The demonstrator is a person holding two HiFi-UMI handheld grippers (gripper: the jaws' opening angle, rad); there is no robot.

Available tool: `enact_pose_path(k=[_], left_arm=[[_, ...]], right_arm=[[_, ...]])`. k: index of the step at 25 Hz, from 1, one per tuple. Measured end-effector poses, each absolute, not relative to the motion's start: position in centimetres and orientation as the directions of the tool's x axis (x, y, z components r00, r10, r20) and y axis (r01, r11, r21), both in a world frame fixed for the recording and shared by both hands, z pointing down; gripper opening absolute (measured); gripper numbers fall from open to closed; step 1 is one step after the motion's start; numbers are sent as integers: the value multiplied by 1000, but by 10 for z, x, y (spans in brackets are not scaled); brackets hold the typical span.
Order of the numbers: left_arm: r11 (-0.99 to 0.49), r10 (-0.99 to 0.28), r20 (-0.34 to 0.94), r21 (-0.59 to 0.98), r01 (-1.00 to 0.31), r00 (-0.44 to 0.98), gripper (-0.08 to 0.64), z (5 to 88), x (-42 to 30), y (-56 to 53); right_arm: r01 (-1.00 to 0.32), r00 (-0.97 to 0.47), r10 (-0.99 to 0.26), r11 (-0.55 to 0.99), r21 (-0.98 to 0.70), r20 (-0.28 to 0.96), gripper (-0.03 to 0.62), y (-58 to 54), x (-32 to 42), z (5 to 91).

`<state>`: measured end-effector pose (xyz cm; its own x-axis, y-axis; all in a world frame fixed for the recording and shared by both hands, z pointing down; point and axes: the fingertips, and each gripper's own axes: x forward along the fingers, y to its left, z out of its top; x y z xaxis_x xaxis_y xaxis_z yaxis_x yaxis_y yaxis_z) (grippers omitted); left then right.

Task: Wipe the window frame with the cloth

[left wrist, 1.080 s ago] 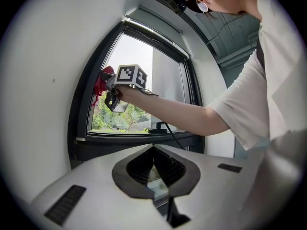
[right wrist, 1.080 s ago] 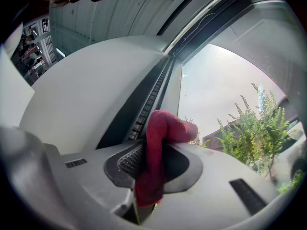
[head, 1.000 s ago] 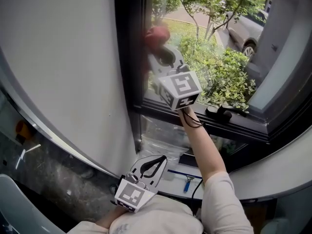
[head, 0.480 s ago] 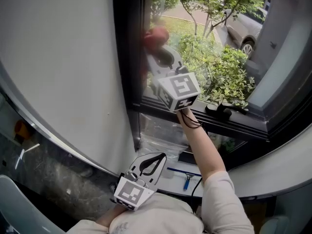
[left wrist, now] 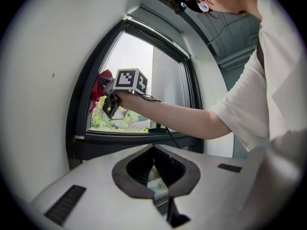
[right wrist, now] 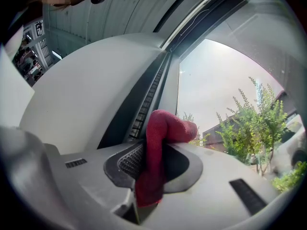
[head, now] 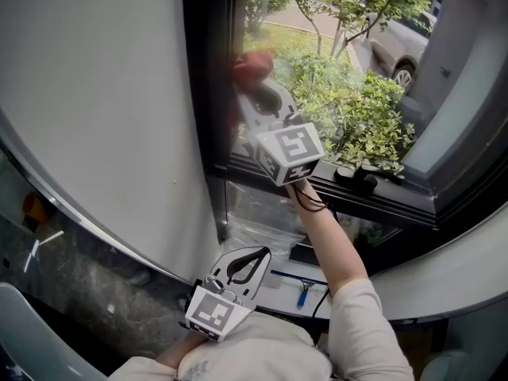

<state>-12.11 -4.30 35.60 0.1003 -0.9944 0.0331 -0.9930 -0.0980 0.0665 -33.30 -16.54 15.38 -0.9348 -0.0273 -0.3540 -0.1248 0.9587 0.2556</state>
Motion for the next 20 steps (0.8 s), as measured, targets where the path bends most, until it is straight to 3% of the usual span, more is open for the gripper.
enact_pose_path(k=[20], left_arm=[[-100, -995, 22, 46, -994, 101, 8, 354, -118, -41]], right_arm=[[-99, -954, -31, 971, 217, -298, 87, -166, -334, 188]])
